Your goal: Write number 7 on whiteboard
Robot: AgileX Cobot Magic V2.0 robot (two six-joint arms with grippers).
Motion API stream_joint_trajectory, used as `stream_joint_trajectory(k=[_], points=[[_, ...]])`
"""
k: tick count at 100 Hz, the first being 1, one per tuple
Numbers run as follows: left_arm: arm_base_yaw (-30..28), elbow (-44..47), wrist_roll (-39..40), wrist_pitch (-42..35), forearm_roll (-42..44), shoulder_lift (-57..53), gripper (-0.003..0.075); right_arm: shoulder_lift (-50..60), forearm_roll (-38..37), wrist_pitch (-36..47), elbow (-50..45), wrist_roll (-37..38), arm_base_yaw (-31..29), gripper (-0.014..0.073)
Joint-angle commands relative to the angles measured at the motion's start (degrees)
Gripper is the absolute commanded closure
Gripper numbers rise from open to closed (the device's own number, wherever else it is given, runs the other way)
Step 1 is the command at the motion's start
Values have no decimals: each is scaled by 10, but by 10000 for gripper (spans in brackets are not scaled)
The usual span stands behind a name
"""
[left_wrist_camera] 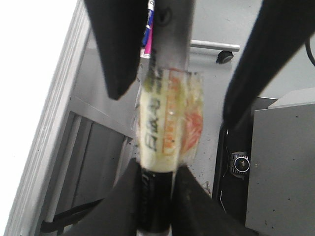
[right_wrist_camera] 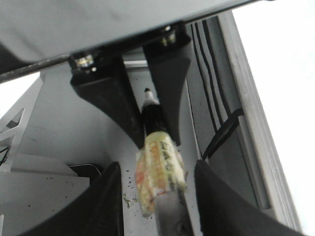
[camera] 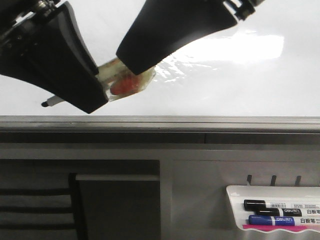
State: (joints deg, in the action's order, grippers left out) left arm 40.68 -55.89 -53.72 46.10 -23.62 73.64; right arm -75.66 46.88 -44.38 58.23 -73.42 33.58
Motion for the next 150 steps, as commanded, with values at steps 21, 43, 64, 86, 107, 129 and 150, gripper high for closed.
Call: stream_joint_trajectory(k=[21, 43, 64, 86, 107, 129, 150], points=[[4, -20, 0, -24, -19, -11, 741, -8, 27, 15, 14, -6, 0, 305], [4, -20, 0, -24, -19, -11, 741, -7, 33, 6, 15, -6, 0, 356], [4, -20, 0, -24, -19, -11, 741, -7, 33, 0, 15, -6, 0, 490], [4, -20, 0, -24, -20, -11, 741, -7, 33, -2, 15, -6, 0, 610], [4, -20, 0, -22, -30, -11, 741, -7, 33, -2, 15, -6, 0, 647], [4, -20, 1, -35, -30, -8, 740, -7, 33, -2, 15, -6, 0, 647], [4, -20, 2, -69, -17, -8, 459, -7, 33, 7, 15, -6, 0, 647]])
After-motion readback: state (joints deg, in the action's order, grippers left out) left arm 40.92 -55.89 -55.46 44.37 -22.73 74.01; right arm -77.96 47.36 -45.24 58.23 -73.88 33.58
